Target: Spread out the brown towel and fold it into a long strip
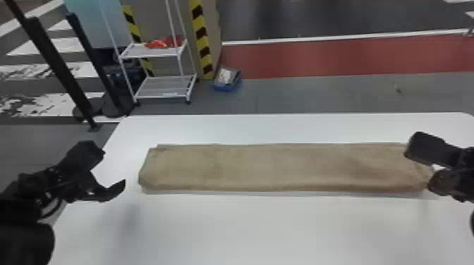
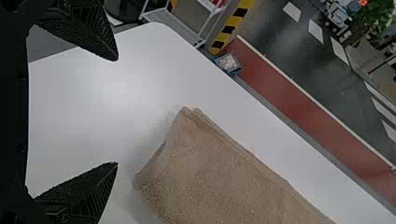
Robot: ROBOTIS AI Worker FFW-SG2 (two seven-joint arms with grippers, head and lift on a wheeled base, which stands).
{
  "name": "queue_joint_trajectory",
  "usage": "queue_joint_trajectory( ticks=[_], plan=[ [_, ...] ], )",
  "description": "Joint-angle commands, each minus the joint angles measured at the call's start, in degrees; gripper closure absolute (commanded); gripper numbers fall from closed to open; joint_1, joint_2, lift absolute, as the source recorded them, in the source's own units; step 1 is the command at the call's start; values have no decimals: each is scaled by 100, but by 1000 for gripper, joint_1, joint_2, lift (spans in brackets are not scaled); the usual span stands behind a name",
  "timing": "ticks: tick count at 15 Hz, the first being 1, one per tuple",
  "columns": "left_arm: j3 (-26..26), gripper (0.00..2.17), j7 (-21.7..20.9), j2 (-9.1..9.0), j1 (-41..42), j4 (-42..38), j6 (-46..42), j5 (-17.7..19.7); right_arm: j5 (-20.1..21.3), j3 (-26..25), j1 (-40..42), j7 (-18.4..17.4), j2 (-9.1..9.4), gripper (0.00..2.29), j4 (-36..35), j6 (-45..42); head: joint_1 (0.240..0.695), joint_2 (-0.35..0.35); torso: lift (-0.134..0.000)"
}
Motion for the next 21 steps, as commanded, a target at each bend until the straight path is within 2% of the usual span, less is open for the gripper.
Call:
queue_joint_trajectory(
  ticks=[1,3,5,8,11,13,16,19,21],
  plan=[
    [-270,174,9,58,116,-87,-978,-485,-9,-49,115,9,-5,1511,-183,60,695,140,-123],
    [-481,259,-87,128,187,-114,-1611,-775,-9,-102,194,9,4,1511,-271,78,695,112,-123],
    [-560,259,-483,137,187,-201,-1646,-775,-9,-146,255,0,22,1511,-315,78,695,76,-123],
    [-718,262,-685,172,46,-210,-1558,-925,-9,-172,308,0,13,1511,-403,78,695,38,-123],
    [-964,269,-1019,286,-481,256,-1365,-1180,-9,-181,352,9,-5,1511,-490,148,695,36,-123],
    [-1210,363,-1230,330,-745,537,-1066,-1522,-9,-172,352,18,-5,1511,-552,184,695,40,-123],
    [-1351,397,-1362,374,-973,862,-1049,-1689,-27,-172,387,62,-13,1511,-649,219,695,54,-123],
    [-1448,1042,-1687,401,-1167,976,-838,-1830,-44,-198,414,71,-22,1511,-675,236,695,61,-123],
    [-1386,1345,-1766,418,-1149,906,-838,-1830,-53,-233,422,71,-31,1511,-684,254,695,66,-123]
  ],
)
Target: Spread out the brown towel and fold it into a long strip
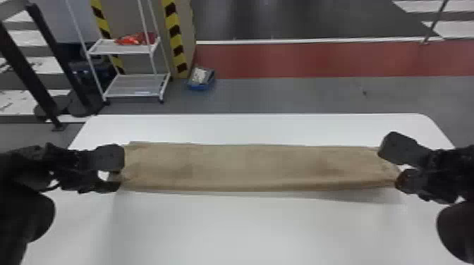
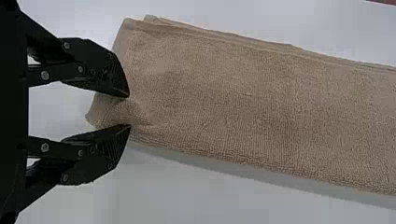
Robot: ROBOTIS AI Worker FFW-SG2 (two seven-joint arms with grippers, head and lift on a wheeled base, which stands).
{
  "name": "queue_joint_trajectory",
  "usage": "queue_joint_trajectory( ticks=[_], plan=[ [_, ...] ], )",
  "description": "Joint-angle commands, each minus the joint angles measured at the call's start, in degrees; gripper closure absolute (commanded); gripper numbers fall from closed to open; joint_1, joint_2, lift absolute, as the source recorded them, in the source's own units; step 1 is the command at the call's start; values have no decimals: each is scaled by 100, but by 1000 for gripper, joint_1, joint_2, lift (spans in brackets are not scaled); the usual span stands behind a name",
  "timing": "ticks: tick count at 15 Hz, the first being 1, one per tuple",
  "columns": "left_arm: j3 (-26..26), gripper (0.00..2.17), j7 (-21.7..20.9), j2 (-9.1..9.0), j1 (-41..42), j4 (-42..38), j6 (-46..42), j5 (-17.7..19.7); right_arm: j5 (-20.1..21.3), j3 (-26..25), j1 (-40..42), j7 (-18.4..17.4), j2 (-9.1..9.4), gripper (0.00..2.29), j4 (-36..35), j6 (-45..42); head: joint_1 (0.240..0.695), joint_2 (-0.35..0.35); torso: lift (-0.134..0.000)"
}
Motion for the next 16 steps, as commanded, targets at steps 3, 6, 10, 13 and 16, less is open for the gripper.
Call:
queue_joint_trajectory(
  ticks=[3,6,10,13,16],
  plan=[
    [189,1349,-217,66,239,-326,-8,-4,-91,-124,117,70,-39,1511,-176,6,695,69,-123],
    [426,1349,-279,48,775,-889,-26,66,-135,-291,381,141,-101,1511,-475,-47,695,79,-123],
    [813,1349,-534,-66,1583,-1566,27,75,-179,-537,803,281,-206,1511,-809,-258,695,78,-123],
    [1024,1349,-516,-145,1882,-1777,27,93,-275,-731,900,281,-277,1511,-809,-469,695,74,-123],
    [1050,1312,-165,-216,1961,-1838,62,163,-275,-713,900,299,-233,1399,-818,-451,695,74,-123]
  ],
)
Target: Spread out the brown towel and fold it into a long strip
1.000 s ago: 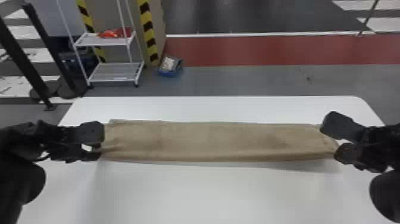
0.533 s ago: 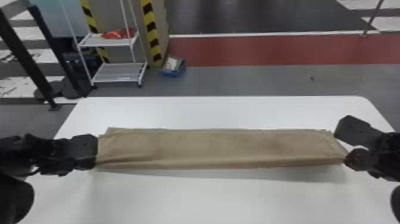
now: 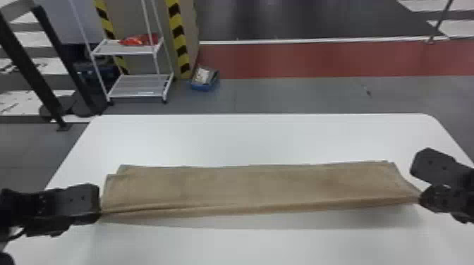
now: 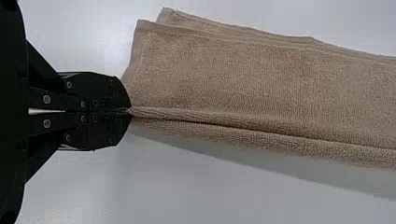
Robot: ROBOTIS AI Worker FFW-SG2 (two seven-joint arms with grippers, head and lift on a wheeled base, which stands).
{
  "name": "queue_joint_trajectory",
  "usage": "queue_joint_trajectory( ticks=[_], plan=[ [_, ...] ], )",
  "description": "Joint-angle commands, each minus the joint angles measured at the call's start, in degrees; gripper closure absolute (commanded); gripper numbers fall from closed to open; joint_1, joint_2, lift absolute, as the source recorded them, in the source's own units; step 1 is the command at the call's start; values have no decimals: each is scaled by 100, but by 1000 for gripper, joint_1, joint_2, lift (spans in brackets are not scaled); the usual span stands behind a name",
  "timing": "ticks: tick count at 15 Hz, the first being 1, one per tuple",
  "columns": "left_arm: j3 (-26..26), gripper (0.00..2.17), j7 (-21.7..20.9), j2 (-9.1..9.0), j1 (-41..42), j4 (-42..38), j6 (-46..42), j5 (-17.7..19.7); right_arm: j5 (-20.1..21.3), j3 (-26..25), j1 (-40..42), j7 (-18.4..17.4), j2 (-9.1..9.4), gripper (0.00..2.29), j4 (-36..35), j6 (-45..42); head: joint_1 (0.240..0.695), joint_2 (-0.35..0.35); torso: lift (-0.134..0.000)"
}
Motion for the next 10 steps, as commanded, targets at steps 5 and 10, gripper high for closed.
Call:
queue_joint_trajectory(
  ticks=[5,10],
  plan=[
    [640,16,229,-64,16,-334,178,1190,-238,-443,175,2,38,66,-360,278,695,74,-123],
    [983,19,132,-134,-247,-308,494,2113,-467,-979,307,-7,99,83,-518,260,695,45,-123]
  ],
)
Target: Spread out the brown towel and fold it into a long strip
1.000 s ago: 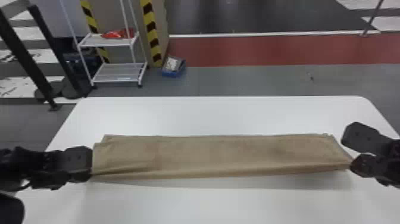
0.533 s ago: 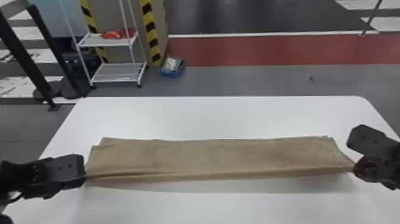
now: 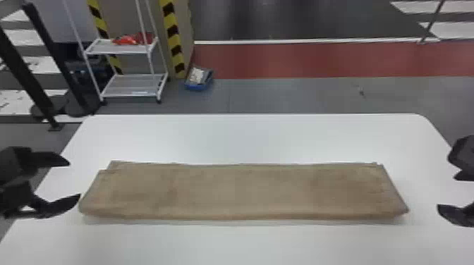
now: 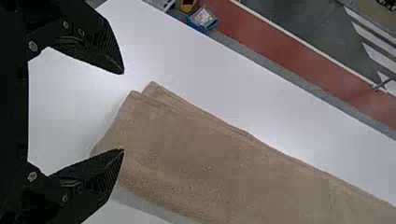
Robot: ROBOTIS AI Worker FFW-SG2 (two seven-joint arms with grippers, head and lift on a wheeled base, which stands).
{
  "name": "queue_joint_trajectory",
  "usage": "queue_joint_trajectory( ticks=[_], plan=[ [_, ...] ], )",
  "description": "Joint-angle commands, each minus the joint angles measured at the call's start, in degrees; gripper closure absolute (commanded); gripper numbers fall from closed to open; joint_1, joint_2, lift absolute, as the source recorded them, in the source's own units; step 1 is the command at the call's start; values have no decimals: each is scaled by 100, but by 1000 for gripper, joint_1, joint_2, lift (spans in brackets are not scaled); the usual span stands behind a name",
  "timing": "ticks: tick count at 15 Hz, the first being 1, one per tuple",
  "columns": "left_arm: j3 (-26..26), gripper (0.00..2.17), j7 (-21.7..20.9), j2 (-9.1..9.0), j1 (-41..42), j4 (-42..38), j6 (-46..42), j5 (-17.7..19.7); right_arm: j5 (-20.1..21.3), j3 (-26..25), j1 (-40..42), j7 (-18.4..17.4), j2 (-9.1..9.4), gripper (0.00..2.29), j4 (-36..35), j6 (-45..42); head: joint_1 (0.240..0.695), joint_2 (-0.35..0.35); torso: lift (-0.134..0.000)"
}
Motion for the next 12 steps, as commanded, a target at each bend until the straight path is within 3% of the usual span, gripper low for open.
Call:
queue_joint_trajectory(
  ticks=[1,4,6,8,12],
  plan=[
    [-36,66,159,-71,-175,183,420,390,-10,-108,73,-15,23,83,-4,0,695,38,-123],
    [-186,178,862,-115,-992,1054,2354,1453,-10,-135,134,-24,85,90,22,-17,695,40,-123],
    [-186,178,880,-123,-1775,1880,3286,1849,-10,-170,196,-33,94,93,22,-17,695,54,-123],
    [-344,191,933,-115,-2320,2337,4094,1902,-10,-222,275,-50,94,97,22,-35,695,59,-123],
    [-845,363,1047,-62,-2724,2820,4165,1603,-10,-310,371,-68,129,113,14,-52,695,43,-123]
  ],
)
